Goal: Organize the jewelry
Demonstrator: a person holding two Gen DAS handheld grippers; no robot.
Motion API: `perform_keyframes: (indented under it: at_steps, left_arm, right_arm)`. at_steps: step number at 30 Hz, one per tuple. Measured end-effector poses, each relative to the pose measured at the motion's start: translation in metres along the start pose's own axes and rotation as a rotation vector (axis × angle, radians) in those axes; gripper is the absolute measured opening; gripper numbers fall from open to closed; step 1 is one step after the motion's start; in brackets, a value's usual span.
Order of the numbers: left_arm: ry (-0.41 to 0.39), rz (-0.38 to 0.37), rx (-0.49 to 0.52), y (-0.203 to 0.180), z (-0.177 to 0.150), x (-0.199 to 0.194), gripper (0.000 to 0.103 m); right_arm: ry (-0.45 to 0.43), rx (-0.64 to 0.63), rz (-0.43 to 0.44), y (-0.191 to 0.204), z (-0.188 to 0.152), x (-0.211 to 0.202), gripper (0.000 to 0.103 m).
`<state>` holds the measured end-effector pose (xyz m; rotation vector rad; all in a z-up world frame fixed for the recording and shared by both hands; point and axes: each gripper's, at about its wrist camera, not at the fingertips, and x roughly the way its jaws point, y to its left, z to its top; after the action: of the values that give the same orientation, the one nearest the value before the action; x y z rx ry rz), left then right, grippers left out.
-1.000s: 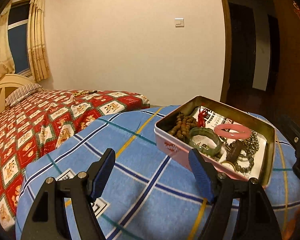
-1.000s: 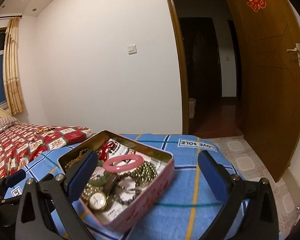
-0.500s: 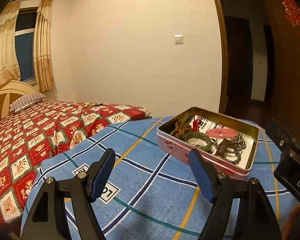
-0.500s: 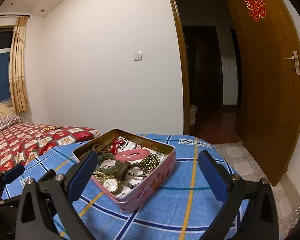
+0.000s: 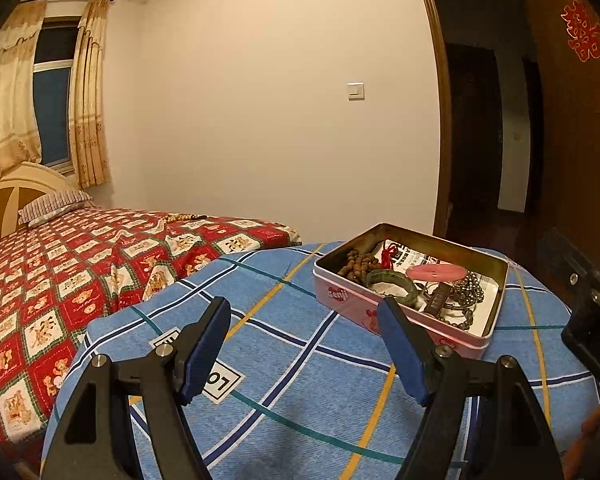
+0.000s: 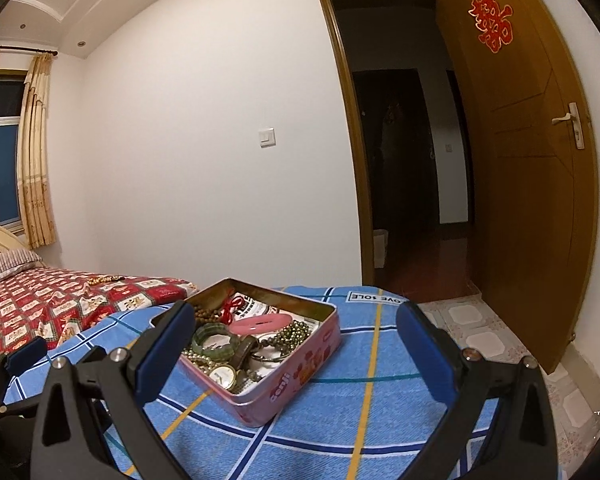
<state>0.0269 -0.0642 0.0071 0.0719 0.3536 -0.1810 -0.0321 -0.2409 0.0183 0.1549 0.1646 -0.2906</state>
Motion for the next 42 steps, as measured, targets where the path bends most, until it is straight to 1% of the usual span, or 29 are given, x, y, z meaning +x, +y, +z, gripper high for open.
perform_keyframes:
  at_steps: [42]
  left_arm:
    - [0.002,0.005,-0.003,0.0007,-0.0001,-0.0004,0.076]
  right_arm:
    - [0.010,-0.006,-0.002,-0.0013,-0.0022,-0.0002,0.103]
